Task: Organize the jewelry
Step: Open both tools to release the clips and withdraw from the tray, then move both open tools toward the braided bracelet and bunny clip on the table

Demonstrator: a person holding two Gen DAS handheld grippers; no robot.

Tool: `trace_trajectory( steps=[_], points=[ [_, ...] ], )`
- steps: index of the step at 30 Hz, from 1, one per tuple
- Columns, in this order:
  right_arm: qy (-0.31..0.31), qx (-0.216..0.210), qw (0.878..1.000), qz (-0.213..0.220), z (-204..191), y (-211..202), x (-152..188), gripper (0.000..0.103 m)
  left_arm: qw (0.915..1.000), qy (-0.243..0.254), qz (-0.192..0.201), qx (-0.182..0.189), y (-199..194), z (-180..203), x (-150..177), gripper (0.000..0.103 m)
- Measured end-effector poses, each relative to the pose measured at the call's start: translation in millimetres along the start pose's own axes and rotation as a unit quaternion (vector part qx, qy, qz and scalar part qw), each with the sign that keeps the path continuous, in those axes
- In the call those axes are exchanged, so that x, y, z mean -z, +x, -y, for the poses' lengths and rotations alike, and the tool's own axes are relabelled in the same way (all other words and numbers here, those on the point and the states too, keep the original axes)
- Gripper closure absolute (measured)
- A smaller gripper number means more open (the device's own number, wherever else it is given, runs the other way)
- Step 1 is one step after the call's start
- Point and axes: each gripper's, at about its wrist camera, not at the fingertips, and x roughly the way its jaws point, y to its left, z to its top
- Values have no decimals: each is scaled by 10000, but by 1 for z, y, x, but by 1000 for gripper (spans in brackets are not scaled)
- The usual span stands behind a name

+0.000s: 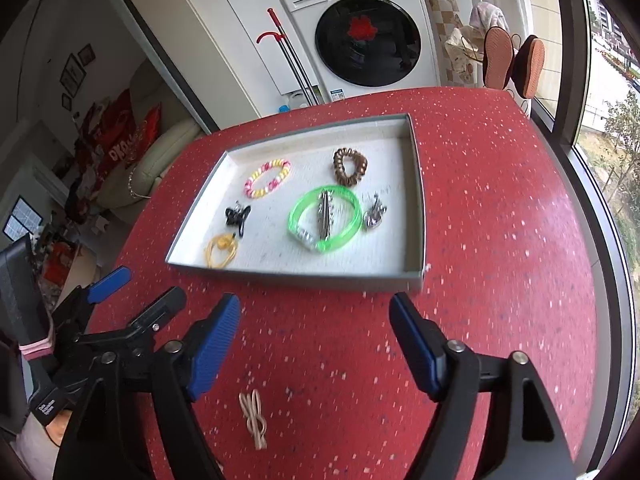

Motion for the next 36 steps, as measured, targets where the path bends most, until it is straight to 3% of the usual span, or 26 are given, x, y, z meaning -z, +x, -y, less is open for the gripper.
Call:
trace_trajectory(
  steps=[8,12,15,21,29,36],
  points=[
    [-309,136,9994,42,-18,-26,48,15,9999,-85,-61,-7,-36,-6,56,0],
    [-292,-26,9994,159,-23,-39,70,15,9998,-7,-3,-175,-58,-9,78,0],
    [-302,-82,9995,-9,-28,-45,86,15,9998,-33,49,-215,-73,-11,94,0],
    [-329,215,9988,-282,-31,-51,119,15,9996,-119,194,-176,-99,-14,120,0],
    [-294,493,9971,-507,-27,-50,147,14,9994,-306,-55,158,-98,-19,148,0],
    [-312,611,9962,-542,-30,-44,146,14,9994,-291,-126,153,-96,-21,162,0]
  ],
)
